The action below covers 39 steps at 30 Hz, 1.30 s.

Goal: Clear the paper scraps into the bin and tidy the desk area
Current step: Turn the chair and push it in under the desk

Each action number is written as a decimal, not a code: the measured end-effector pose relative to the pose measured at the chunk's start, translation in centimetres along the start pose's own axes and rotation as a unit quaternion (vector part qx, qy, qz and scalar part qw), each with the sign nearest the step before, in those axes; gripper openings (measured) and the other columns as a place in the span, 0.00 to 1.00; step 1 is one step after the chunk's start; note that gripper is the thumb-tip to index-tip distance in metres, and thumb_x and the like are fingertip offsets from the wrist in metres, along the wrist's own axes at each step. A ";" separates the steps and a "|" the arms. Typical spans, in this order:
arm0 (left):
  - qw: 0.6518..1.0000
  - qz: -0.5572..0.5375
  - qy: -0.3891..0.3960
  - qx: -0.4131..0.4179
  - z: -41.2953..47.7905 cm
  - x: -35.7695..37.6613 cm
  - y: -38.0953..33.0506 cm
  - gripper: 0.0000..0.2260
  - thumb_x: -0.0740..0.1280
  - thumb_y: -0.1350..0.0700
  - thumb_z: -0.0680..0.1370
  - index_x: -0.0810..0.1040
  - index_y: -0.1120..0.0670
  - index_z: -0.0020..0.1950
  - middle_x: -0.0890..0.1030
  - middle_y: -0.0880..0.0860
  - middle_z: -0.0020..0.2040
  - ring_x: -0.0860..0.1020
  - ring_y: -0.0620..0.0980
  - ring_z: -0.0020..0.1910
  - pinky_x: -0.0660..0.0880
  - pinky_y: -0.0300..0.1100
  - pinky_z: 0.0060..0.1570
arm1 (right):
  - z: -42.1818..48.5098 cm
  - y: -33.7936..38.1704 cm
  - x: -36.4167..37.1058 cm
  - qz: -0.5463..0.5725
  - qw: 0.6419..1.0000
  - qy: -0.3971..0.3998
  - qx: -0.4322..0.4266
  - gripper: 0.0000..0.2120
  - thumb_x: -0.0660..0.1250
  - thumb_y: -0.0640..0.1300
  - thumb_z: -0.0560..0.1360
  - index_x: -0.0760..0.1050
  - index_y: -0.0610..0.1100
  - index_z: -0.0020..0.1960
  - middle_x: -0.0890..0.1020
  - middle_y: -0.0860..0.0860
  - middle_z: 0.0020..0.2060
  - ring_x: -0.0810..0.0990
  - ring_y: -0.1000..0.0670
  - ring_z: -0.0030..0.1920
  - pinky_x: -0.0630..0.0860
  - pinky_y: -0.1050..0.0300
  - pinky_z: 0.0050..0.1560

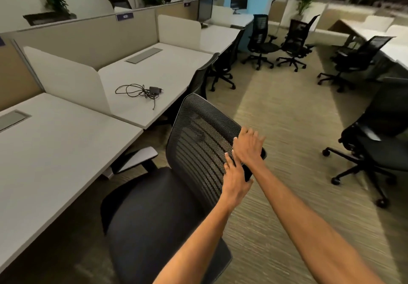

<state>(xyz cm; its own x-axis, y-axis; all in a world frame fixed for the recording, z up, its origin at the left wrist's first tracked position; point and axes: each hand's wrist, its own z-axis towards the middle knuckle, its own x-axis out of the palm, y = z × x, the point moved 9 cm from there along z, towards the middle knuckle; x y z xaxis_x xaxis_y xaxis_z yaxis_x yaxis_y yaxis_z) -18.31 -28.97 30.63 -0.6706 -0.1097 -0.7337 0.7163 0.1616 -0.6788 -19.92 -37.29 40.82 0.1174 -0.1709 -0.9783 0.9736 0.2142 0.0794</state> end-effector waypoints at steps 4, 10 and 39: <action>0.999 0.006 -0.027 -0.047 0.6 1.5 0.0 0.43 0.67 0.53 0.79 0.39 0.60 0.80 0.43 0.65 0.80 0.51 0.67 0.78 0.71 0.59 0.67 | 0.5 -0.3 0.5 -0.006 0.999 0.005 -0.044 0.18 0.58 0.49 0.80 0.70 0.40 0.65 0.77 0.40 0.62 0.73 0.39 0.63 0.68 0.42 0.62; 0.996 -0.001 -0.058 -0.066 -1.3 1.9 -0.1 0.40 0.65 0.58 0.79 0.39 0.60 0.80 0.44 0.63 0.80 0.53 0.66 0.78 0.72 0.58 0.66 | -1.2 -1.3 0.5 0.041 0.996 0.009 -0.078 0.19 0.59 0.50 0.81 0.68 0.39 0.67 0.74 0.40 0.64 0.70 0.39 0.66 0.68 0.40 0.62; 0.982 0.120 -0.056 -0.134 -28.3 -8.8 -0.1 0.44 0.68 0.28 0.66 0.63 0.48 0.76 0.77 0.52 0.68 0.76 0.53 0.66 0.74 0.53 0.65 | -23.3 1.0 -0.9 0.248 0.830 0.454 -0.209 0.23 0.58 0.31 0.68 0.78 0.38 0.61 0.77 0.41 0.64 0.69 0.43 0.69 0.61 0.43 0.72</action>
<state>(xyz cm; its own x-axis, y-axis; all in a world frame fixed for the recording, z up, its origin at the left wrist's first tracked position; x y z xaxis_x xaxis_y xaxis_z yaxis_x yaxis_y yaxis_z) -17.92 -0.31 37.95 -0.4520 -0.1418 -0.8807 0.7646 0.4468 -0.4644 -23.63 -14.48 37.33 0.1021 0.7928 -0.6009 0.6742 0.3890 0.6278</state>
